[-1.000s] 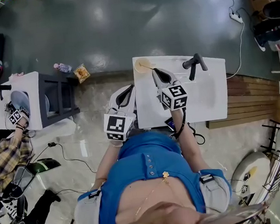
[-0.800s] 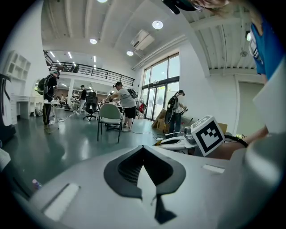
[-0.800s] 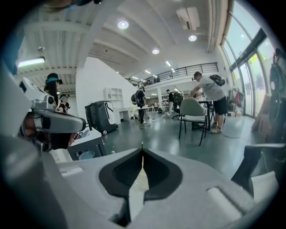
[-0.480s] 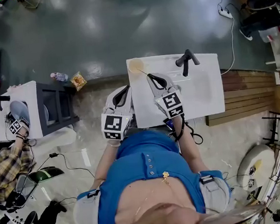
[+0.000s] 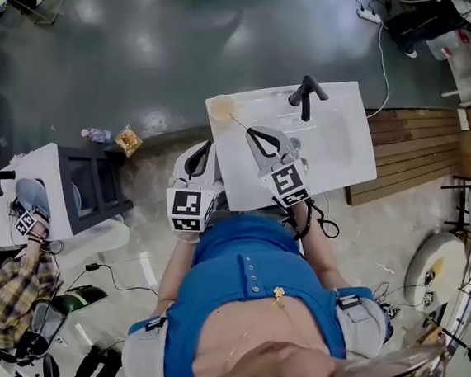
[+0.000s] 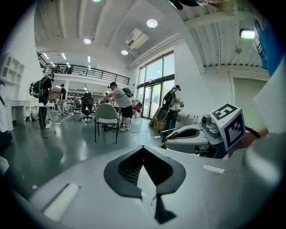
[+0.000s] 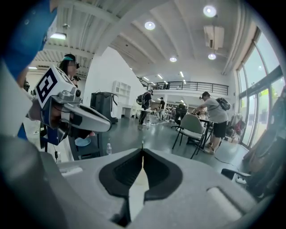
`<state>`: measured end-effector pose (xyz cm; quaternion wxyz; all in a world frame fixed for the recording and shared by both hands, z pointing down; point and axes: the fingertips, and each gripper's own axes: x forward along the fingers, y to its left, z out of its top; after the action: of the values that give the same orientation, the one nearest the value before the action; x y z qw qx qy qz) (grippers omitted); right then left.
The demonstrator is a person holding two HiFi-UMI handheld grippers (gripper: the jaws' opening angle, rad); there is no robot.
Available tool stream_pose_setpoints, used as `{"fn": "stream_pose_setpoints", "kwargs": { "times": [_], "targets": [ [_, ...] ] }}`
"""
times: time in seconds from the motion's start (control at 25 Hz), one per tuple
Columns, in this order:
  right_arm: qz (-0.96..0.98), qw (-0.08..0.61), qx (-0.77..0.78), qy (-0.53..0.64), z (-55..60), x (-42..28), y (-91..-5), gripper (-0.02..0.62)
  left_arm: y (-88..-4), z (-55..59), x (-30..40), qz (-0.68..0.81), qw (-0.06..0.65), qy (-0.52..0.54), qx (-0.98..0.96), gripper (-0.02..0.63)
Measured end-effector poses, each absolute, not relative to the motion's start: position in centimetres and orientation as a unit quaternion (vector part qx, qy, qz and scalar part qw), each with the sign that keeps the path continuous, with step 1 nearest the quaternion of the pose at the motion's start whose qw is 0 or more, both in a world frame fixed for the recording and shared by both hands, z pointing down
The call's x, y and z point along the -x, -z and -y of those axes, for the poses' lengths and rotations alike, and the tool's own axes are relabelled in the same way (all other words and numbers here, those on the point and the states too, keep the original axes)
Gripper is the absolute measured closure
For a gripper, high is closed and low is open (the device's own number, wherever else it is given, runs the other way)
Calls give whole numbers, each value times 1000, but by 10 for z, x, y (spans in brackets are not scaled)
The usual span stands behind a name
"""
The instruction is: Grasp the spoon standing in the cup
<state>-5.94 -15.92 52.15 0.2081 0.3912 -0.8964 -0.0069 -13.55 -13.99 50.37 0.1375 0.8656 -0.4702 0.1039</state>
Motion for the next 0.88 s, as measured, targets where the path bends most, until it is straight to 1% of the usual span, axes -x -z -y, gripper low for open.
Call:
{"fn": "stream_pose_setpoints", "kwargs": {
  "times": [0.32, 0.88],
  "targets": [
    [881, 239, -409, 20, 142, 49, -533, 586, -507, 138, 136, 467, 137, -106, -867, 606],
    [858, 332, -387, 65, 138, 52, -581, 586, -522, 133, 128, 454, 142, -129, -870, 606]
  ]
}}
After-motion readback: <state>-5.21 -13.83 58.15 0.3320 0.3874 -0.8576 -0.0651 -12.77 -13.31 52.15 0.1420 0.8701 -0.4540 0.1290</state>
